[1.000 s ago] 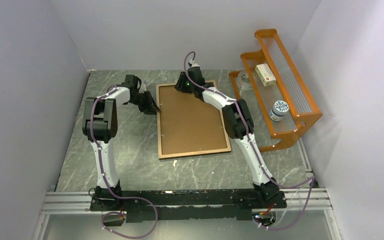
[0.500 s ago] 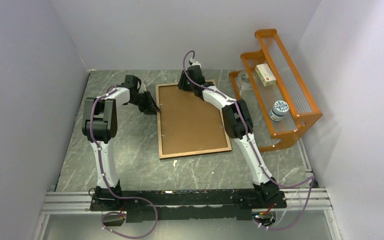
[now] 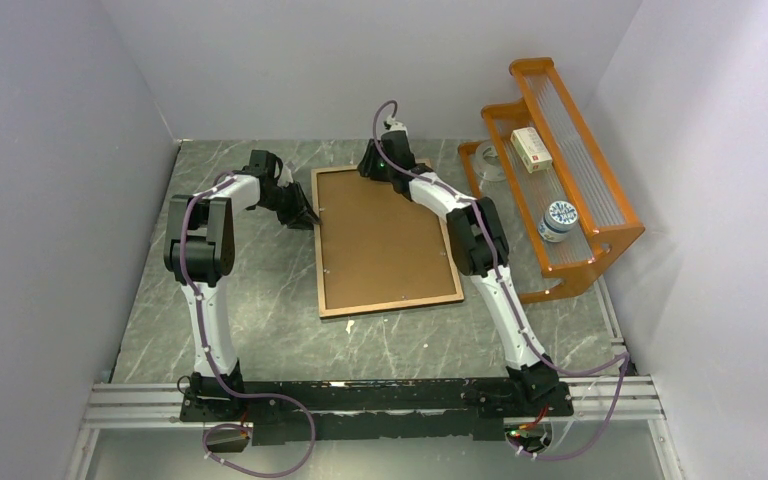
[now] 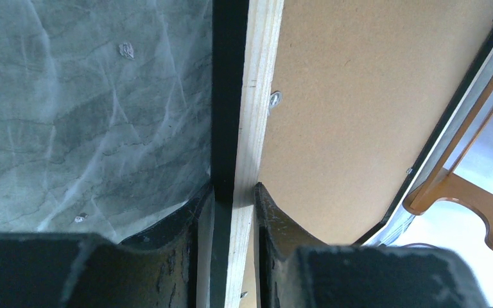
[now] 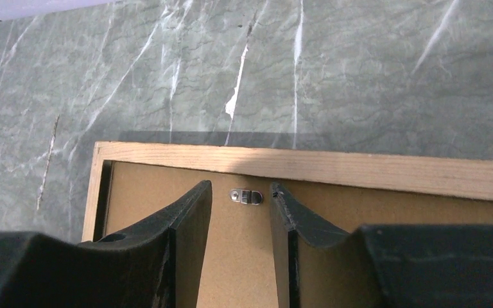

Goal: Put the photo into the frame
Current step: Install the photo frame at the center of the board.

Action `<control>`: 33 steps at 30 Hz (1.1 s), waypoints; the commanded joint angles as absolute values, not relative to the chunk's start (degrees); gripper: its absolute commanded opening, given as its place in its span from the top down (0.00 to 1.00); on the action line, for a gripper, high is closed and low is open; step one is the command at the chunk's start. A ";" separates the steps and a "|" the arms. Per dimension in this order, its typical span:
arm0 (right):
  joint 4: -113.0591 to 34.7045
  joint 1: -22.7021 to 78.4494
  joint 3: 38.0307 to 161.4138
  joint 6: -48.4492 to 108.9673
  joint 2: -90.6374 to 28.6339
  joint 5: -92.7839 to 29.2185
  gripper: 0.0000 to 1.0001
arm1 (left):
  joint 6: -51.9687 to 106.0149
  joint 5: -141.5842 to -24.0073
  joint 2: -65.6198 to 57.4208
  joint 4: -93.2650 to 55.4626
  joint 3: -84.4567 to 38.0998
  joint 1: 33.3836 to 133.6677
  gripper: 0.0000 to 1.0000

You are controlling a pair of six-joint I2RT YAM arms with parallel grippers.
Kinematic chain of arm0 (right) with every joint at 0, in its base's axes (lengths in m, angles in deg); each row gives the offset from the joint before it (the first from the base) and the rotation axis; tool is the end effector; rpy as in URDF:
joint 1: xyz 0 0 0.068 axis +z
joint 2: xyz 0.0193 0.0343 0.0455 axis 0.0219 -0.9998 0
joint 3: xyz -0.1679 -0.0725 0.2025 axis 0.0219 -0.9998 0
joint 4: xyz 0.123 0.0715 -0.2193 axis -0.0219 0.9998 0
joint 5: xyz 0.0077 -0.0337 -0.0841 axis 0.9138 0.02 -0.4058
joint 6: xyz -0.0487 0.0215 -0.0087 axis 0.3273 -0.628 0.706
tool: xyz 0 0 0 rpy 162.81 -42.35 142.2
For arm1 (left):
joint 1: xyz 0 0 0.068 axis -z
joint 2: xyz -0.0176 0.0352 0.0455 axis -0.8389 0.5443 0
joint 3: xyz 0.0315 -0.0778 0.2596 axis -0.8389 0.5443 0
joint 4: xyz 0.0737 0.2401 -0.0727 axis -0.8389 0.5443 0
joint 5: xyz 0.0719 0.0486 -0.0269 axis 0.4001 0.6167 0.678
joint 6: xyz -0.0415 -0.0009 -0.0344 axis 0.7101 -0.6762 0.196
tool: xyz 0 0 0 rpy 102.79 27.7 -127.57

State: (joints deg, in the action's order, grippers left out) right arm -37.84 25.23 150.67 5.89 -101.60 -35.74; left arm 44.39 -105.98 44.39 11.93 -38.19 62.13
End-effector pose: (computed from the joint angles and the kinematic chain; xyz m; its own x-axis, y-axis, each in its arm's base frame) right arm 0.5336 0.2684 0.1394 -0.6050 0.2758 -0.7469 -0.2139 0.8473 0.4861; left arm 0.4394 -0.0577 0.1394 -0.9340 -0.3311 -0.1339 -0.1831 0.7659 -0.6163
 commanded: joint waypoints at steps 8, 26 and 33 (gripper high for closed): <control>-38.93 24.86 146.72 -1.95 -96.96 -32.91 0.64 | 41.57 -102.57 47.03 20.42 -35.56 62.91 0.76; -38.50 24.49 150.36 -6.65 -102.47 -35.46 0.66 | 41.66 -102.18 47.05 20.63 -35.44 62.91 0.76; -39.51 23.73 150.52 -9.06 -104.26 -33.86 0.66 | 41.64 -102.48 47.65 20.73 -35.56 62.91 0.76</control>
